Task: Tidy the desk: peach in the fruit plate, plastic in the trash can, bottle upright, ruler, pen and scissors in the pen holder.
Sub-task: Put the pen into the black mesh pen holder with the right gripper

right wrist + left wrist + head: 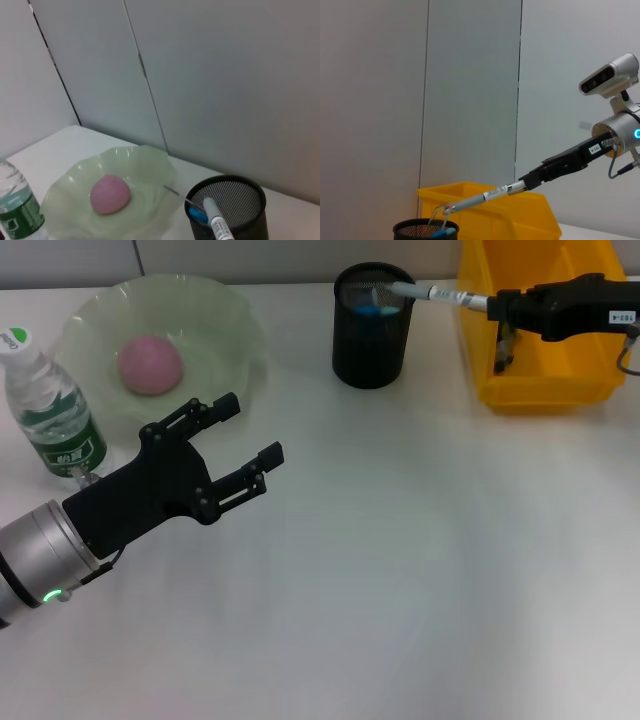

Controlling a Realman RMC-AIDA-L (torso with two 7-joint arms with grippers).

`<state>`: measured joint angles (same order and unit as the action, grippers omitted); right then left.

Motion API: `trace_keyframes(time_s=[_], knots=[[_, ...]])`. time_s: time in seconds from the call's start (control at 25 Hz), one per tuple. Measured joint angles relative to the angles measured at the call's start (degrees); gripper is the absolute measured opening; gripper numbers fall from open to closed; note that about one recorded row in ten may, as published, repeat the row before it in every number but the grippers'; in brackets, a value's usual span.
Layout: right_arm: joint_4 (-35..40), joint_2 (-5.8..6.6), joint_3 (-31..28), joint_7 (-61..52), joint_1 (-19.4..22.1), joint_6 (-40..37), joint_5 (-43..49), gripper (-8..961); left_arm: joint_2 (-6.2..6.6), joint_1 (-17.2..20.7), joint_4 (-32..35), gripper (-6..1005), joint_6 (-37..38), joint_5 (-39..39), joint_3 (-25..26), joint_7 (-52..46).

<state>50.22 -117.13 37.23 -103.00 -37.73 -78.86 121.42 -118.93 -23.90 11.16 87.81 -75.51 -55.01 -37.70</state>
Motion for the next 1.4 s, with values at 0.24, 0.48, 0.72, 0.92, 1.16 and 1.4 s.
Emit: trace_keyframes(time_s=[0.24, 0.48, 0.72, 0.92, 1.16, 1.4], knots=[[0.2, 0.34, 1.3, -2.7, -0.9, -0.1, 1.9, 171, 0.11, 0.2, 0.0, 773, 0.2, -0.1, 0.0, 0.0], [0.8, 1.24, 1.6, -6.4, -2.3, -1.2, 4.2, 173, 0.12, 0.3, 0.1, 773, 0.4, -0.1, 0.0, 0.0], [3.9, 1.78, 1.9, -11.1, -3.7, -2.5, 7.3, 174, 0.08, 0.3, 0.2, 773, 0.6, -0.1, -0.1, 0.0], [5.8, 1.84, 2.3, -13.5, -4.8, -2.8, 8.4, 175, 0.16, 0.3, 0.0, 773, 0.6, -0.1, -0.2, 0.0], [6.1, 2.73, 2.3, -19.4, -9.2, -3.1, 14.6, 177, 0.28, 0.3, 0.0, 773, 0.8, -0.2, -0.2, 0.0], [5.9, 3.21, 2.4, -24.2, -14.3, -4.9, 21.3, 178, 0.27, 0.4, 0.0, 773, 1.4, -0.2, -0.2, 0.0]])
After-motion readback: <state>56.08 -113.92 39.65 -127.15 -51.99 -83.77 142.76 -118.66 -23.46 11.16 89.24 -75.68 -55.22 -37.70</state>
